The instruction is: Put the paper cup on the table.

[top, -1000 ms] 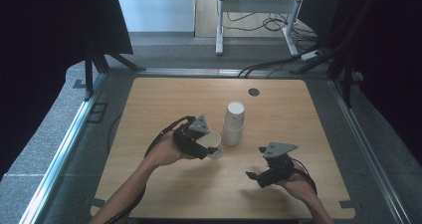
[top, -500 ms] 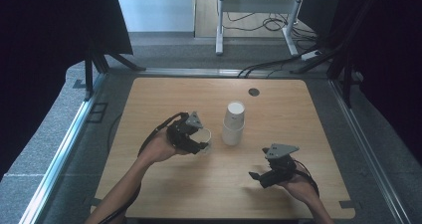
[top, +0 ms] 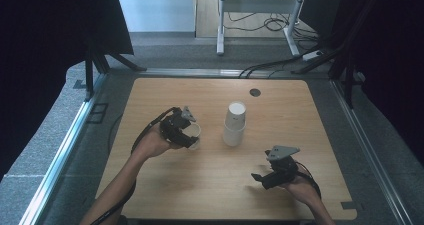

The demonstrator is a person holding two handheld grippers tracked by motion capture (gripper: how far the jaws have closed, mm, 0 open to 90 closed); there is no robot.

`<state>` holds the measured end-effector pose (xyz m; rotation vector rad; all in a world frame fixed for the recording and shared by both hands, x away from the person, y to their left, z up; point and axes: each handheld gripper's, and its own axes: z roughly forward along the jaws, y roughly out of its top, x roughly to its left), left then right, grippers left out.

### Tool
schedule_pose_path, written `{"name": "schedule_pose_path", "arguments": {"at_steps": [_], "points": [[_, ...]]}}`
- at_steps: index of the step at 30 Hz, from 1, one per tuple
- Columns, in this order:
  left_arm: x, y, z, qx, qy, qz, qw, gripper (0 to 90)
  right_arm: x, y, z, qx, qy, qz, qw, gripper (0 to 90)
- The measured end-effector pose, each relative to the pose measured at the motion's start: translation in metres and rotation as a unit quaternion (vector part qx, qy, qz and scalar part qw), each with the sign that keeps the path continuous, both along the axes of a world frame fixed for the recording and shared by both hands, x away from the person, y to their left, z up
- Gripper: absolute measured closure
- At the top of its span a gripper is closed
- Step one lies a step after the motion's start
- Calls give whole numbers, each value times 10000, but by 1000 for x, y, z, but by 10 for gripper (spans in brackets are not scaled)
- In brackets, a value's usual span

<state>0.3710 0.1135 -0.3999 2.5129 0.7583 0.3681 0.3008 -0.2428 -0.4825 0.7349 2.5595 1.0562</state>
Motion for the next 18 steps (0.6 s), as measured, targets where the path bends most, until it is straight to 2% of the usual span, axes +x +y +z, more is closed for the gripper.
{"name": "schedule_pose_path", "arguments": {"at_steps": [4, 9, 18], "points": [[6, 6, -2, 54, 49, 242, 9997, 326, 0, 0, -1, -27, 19, 2, 10000, 37], [14, 13, -8, 300, 81, 508, 9982, 318, 0, 0, -2, -40, 52, 1, 10000, 39], [24, 20, -18, 345, 246, 865, 9954, 298, 0, 2, -3, -78, 83, 70, 9999, 45]]}}
